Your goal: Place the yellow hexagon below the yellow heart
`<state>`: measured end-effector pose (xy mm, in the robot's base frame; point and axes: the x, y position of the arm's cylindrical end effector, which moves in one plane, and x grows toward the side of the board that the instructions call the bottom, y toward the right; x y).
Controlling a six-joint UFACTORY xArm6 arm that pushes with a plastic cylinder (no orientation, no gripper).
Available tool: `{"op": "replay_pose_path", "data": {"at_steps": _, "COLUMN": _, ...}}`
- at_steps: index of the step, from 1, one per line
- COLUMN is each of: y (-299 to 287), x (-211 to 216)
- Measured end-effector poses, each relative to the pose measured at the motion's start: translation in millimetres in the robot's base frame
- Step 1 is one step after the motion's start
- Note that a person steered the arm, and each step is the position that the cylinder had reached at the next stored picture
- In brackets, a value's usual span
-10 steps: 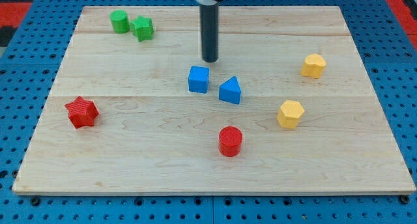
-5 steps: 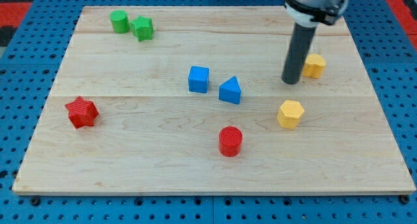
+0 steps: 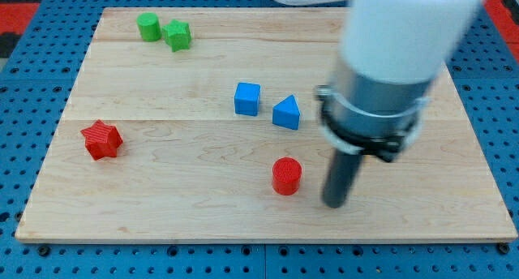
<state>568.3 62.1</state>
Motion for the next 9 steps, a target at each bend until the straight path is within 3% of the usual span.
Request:
{"op": "replay_pose_path", "data": {"at_steps": 1, "y": -21.3, "x": -15.1}}
{"op": "replay_pose_path", "data": {"at_steps": 2, "y": -2.5, "x": -53.7}}
{"op": "replay_pose_path", "data": {"at_steps": 4, "y": 51.1, "x": -78.4}}
{"op": "replay_pose_path", "data": {"at_steps": 6, "y": 61.5, "x": -106.5}}
{"op": "replay_pose_path", "data": {"at_steps": 8, "y": 86.6, "x": -64.6}}
{"op": "replay_pose_path", "data": {"at_steps": 9, "y": 106.1, "x": -79.8}}
